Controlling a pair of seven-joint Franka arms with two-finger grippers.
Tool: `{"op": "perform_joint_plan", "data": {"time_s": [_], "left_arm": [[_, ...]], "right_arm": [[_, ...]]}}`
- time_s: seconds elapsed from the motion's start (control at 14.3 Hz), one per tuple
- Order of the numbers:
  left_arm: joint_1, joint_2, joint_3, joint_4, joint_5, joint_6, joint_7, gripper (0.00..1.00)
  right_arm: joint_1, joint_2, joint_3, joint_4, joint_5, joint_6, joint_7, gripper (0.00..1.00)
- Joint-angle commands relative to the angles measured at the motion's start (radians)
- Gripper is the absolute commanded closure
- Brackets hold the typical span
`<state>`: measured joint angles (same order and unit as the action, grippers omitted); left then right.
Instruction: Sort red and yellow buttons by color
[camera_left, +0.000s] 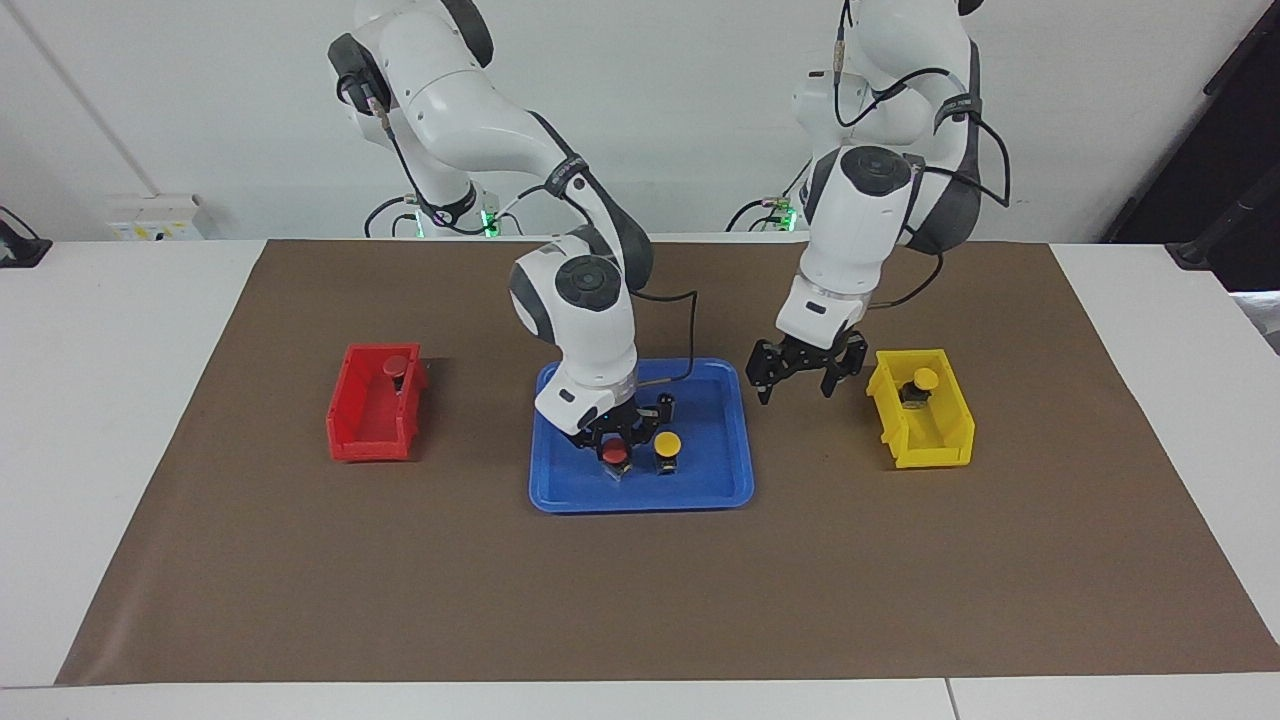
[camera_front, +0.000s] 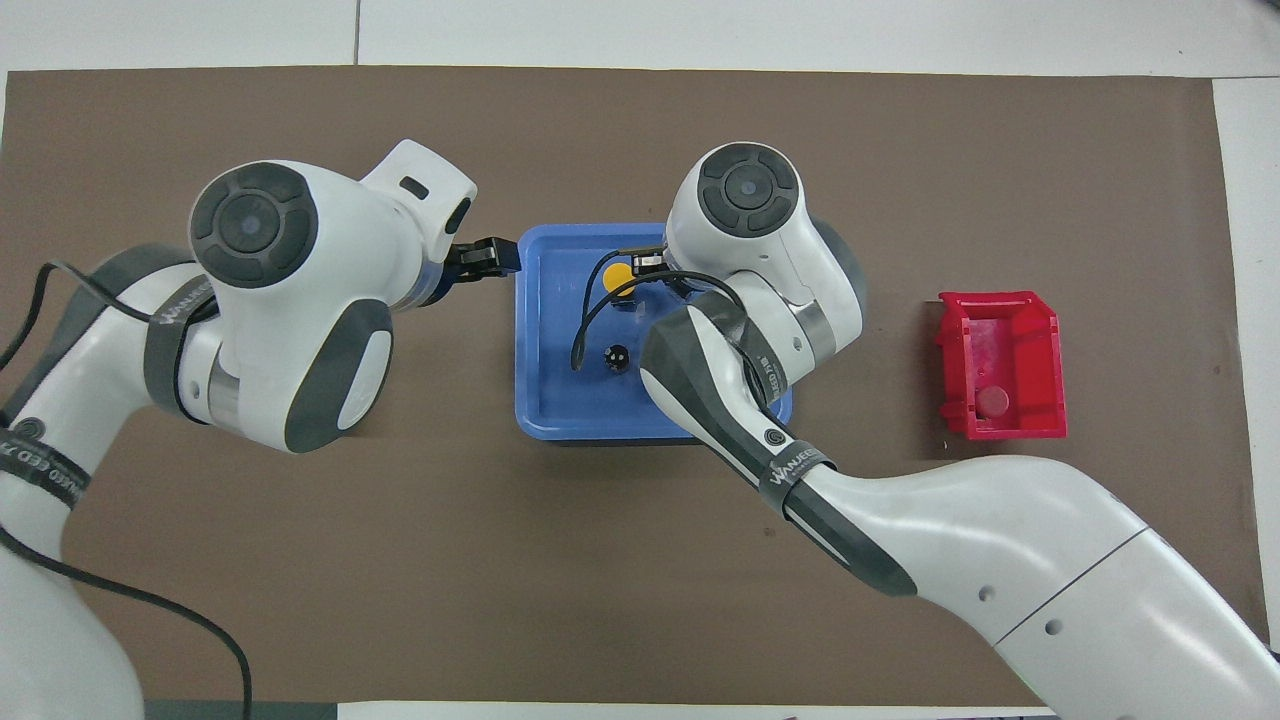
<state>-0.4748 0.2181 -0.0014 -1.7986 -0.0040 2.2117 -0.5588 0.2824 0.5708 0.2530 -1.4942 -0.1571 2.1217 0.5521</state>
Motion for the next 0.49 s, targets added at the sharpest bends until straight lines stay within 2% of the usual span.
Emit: {"op": "perform_joint_plan", "data": {"time_s": [0.0,0.14,0.28,0.42], "left_arm": [[-0.048,0.124,0.014,0.125,-0.016,0.025,-0.053,0.00],[-0.086,0.173,0.015,0.133,-0.016,0.046,-0.090,0.00],[-0.138,0.239,0.015,0.197,-0.014,0.065,-0.142,0.00],[-0.162,0.268,0.015,0.208,-0.014,0.086,-0.154,0.00]], "right_arm": [[-0.049,-0.043,0.006,0.069,-0.009,-0.161,-0.104,0.89],[-0.145,-0.171,0.006,0.005,0.010,-0.254,-0.255,0.89],[-0.262,-0.297,0.006,-0.113,0.021,-0.325,-0.410,0.89],[-0.375,-0.370,0.006,-0.222,0.048,-0.313,-0.573,0.89]]}}
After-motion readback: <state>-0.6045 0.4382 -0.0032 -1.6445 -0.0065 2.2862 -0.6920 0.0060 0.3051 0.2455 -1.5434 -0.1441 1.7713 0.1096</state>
